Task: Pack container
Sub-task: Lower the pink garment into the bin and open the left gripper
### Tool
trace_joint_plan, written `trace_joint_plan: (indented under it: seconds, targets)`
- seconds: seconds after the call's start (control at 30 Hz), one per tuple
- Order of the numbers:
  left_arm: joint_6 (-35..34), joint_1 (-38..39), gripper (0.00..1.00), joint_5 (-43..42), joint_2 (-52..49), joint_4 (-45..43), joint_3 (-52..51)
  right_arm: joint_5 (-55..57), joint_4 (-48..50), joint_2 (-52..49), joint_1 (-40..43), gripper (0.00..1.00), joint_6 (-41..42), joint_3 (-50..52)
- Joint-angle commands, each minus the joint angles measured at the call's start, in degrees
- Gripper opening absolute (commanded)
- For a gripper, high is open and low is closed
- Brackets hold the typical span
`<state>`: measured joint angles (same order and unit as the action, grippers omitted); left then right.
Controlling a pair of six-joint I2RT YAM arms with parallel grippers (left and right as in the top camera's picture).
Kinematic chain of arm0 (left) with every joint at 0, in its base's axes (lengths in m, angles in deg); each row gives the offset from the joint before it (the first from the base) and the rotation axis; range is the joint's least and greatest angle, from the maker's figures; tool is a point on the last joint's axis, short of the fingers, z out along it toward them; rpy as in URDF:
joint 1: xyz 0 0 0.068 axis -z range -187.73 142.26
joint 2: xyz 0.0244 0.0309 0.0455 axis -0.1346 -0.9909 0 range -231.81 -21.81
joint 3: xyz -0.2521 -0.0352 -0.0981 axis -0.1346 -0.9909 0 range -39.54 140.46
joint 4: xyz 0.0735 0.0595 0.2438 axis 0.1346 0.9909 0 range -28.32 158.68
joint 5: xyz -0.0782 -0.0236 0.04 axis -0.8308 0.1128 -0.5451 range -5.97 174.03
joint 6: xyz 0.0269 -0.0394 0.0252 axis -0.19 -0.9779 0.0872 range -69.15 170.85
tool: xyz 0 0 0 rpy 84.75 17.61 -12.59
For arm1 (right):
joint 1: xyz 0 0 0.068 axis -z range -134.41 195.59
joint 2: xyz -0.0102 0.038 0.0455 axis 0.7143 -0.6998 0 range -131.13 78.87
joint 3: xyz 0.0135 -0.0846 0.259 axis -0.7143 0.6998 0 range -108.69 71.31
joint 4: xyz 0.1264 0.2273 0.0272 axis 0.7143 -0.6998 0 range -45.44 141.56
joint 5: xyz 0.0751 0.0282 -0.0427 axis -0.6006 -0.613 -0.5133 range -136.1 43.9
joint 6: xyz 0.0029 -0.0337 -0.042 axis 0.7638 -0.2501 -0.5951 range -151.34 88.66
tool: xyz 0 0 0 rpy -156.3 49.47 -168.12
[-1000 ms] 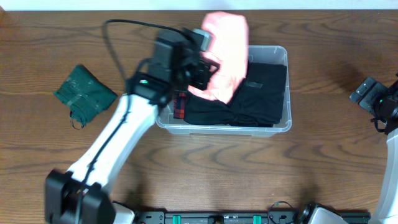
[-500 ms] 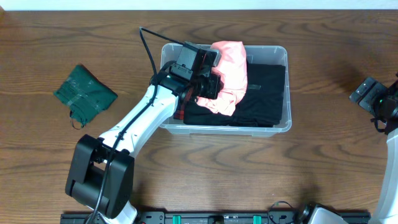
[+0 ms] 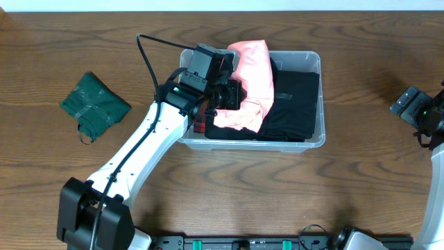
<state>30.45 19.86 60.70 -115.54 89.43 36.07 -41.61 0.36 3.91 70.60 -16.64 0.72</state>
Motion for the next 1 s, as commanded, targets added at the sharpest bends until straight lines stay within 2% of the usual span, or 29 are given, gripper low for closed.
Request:
trace_joint_plan:
  seconds: [0.0,0.4,0.43,0.5,0.57,0.6,0.63,0.8,0.97]
  targets:
    - [-1.3,-0.2,0.06,0.4,-0.6,1.0,1.4,0.0,0.0,-0.1,0.0,0.99,0.5,0.1]
    - [-1.4,2.9,0.07,-0.2,-4.9,4.0,1.4,0.0,0.0,-0.1,0.0,0.99,0.5,0.1]
    - [-1.4,3.4,0.14,-0.2,-4.9,4.0,1.4,0.0,0.0,-0.1,0.0,0.99,0.5,0.1]
    - [-1.4,4.2,0.39,-0.2,-4.9,3.9,1.4,0.0,0.0,-0.1,0.0,0.99,0.5,0.1]
    - [-1.4,4.3,0.46,-0.2,-4.9,4.1,1.4,0.0,0.0,-0.1,0.0,0.99,0.5,0.1]
    - [-1.3,4.2,0.58,-0.2,-4.9,4.4,1.4,0.0,0.0,-0.1,0.0,0.99,0.5,0.1]
    - [-1.2,4.1,0.64,-0.2,-4.7,4.5,1.4,0.0,0.0,-0.1,0.0,0.99,0.5,0.1]
    - [-0.9,1.4,0.77,-0.2,-2.7,5.9,1.4,0.0,0.0,-0.1,0.0,0.99,0.5,0.1]
    - [-0.9,-2.3,0.79,-0.2,1.8,7.2,1.4,0.0,0.0,-0.1,0.0,0.99,0.5,0.1]
